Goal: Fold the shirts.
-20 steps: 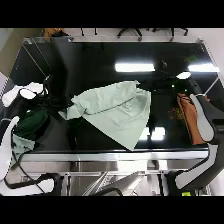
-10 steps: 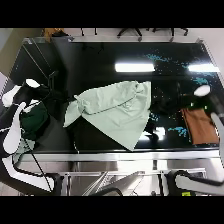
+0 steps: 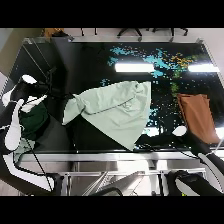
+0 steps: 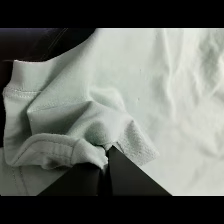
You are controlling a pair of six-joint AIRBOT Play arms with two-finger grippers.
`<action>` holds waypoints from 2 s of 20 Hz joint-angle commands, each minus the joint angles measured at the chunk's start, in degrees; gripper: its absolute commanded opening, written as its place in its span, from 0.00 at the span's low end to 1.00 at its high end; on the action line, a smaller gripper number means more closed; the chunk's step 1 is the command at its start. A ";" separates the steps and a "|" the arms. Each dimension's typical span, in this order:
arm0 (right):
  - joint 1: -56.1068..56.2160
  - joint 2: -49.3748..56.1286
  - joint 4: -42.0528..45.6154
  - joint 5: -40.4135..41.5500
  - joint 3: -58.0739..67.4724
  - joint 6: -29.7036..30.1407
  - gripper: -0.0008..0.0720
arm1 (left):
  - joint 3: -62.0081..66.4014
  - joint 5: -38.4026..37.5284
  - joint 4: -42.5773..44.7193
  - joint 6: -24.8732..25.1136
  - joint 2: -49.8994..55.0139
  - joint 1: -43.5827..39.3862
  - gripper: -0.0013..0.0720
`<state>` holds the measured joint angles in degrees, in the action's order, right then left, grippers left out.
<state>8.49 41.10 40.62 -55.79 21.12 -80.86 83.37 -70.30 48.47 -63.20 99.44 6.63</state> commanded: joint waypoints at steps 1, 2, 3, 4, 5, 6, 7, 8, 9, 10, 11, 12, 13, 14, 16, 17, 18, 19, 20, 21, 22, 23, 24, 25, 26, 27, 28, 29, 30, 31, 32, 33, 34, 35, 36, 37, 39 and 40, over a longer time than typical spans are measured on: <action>5.60 3.76 -2.19 9.35 -2.21 0.37 0.73 | 0.22 -0.26 -0.02 -0.26 0.04 0.09 0.04; 6.14 5.42 -5.03 10.40 -2.19 3.04 0.73 | 0.22 -0.26 0.00 -0.26 0.04 0.09 0.04; 6.43 6.75 -8.98 10.97 -2.12 6.56 0.73 | 0.22 -0.24 0.00 -0.26 0.04 0.09 0.04; 6.64 7.98 -13.42 10.99 -1.88 11.21 0.61 | 0.22 -0.24 0.00 -0.26 0.04 0.09 0.04; 6.67 8.83 -17.14 10.97 -1.70 14.86 0.50 | 0.22 -0.24 -0.02 -0.26 0.04 0.07 0.04; 6.71 9.57 -20.83 10.99 -1.42 17.81 0.46 | 0.22 -0.24 -0.15 -0.26 0.04 0.07 0.04; 6.71 9.92 -24.72 10.88 -1.01 21.81 0.21 | 0.22 -0.26 -0.20 -0.26 0.00 0.09 0.04; 6.71 9.86 -28.33 10.80 -0.33 25.22 0.04 | 0.22 -0.44 -0.20 -0.28 -0.48 0.09 0.03; 6.67 9.38 -30.40 10.75 1.11 26.75 0.04 | 0.22 -0.72 -0.20 -0.28 -1.68 0.09 0.03; 6.43 8.04 -29.90 10.23 3.78 26.88 0.04 | 0.22 -0.66 -0.20 -0.26 -4.00 0.13 0.03; 5.20 5.88 -28.30 8.92 7.65 26.88 0.04 | 0.22 -0.26 -0.24 -0.28 -7.23 0.57 0.03; 2.93 3.63 -26.21 7.23 12.26 26.88 0.04 | 0.22 -0.17 -0.85 -0.31 -11.13 1.36 0.03; -0.33 1.36 -23.69 5.40 17.99 26.86 0.04 | 0.22 -0.20 -3.17 -0.26 -15.96 2.78 0.03; -4.37 -0.76 -21.51 3.41 24.94 26.88 0.04 | 0.22 -0.15 -6.43 -0.28 -21.14 4.68 0.03; -12.22 -3.17 -19.93 -1.25 39.69 26.93 0.04 | 0.22 0.20 -14.21 -0.28 -32.13 9.84 0.03; -15.76 -3.58 -19.45 -4.00 47.39 27.08 0.04 | 0.22 0.66 -17.29 -0.26 -37.66 12.70 0.03; -18.84 -3.63 -18.82 -6.51 54.69 27.10 0.04 | 0.24 2.23 -18.84 -0.28 -43.80 16.02 0.03; -21.22 -3.63 -18.23 -7.98 60.78 27.10 0.04 | 0.22 4.31 -18.84 -0.24 -49.29 19.19 0.03; -23.52 -3.63 -17.51 -8.33 66.53 27.08 0.04 | 0.22 6.97 -17.94 -0.26 -54.95 22.88 0.03; -25.46 -3.58 -17.20 -8.33 71.10 27.10 0.04 | 0.24 9.03 -17.70 -0.24 -59.36 26.64 0.03; -27.32 -3.58 -17.22 -8.33 74.90 27.06 0.04 | 0.22 10.93 -17.31 -0.26 -63.54 30.73 0.03; -29.00 -3.58 -17.25 -8.33 78.07 27.04 0.04 | 0.33 12.15 -16.63 -0.26 -66.51 33.24 0.03; -29.99 -3.58 -17.25 -8.33 80.19 27.06 0.04 | 0.33 13.20 -16.70 -0.31 -68.30 33.75 0.03; -30.51 -3.61 -17.22 -8.35 81.72 27.10 0.04 | 0.35 13.94 -16.94 -0.22 -69.20 32.92 0.03; -30.53 -3.58 -17.18 -8.35 82.40 27.12 0.04 | 0.59 13.70 -16.28 0.20 -69.29 31.39 0.03; -30.53 -3.28 -16.96 -8.44 82.36 27.21 0.04 | 1.60 12.46 -13.81 0.11 -68.30 29.53 0.03; -30.53 -2.25 -16.72 -9.60 82.31 27.15 0.04 | 2.99 10.64 -11.34 0.04 -66.69 27.91 0.03; -30.51 -0.57 -16.76 -11.74 82.18 27.08 0.04 | 4.63 8.33 -10.08 -0.11 -64.30 26.14 0.03; -30.49 1.46 -16.81 -14.08 82.16 27.08 0.04 | 5.90 6.67 -10.01 -0.09 -61.44 24.35 0.03; -30.21 4.11 -16.87 -15.98 81.79 27.04 0.04 | 6.82 5.62 -10.01 -0.09 -57.86 21.99 0.03; -29.44 6.95 -17.03 -16.48 80.52 27.08 0.04 | 7.04 5.57 -9.99 -0.07 -54.29 18.99 0.03; -28.52 9.73 -16.79 -16.46 78.93 27.23 0.04 | 6.69 6.38 -9.29 0.20 -50.38 15.61 0.03; -27.45 12.61 -16.02 -16.28 77.29 27.91 0.04 | 6.10 7.30 -7.26 0.22 -45.86 12.02 0.03; -25.86 15.98 -14.67 -15.54 75.25 28.59 0.04 | 5.42 8.41 -4.55 0.20 -40.98 8.22 0.03; -24.35 19.74 -12.37 -13.73 73.37 29.03 0.04 | 5.18 9.99 -2.01 0.20 -35.89 5.07 0.03; -22.97 23.52 -10.12 -11.87 72.13 29.14 0.04 | 5.22 12.57 0.48 0.15 -30.01 2.21 0.03; -21.07 32.59 -6.80 -8.72 71.41 29.33 0.04 | 5.27 18.01 1.75 0.13 -18.75 -0.79 0.03; -20.85 37.18 -6.78 -7.10 71.41 29.49 0.04 | 6.10 19.87 2.03 0.13 -13.27 -1.49 0.03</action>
<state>-14.57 67.24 30.26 -66.94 94.13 -52.12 88.84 -56.66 46.72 -63.07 71.92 10.07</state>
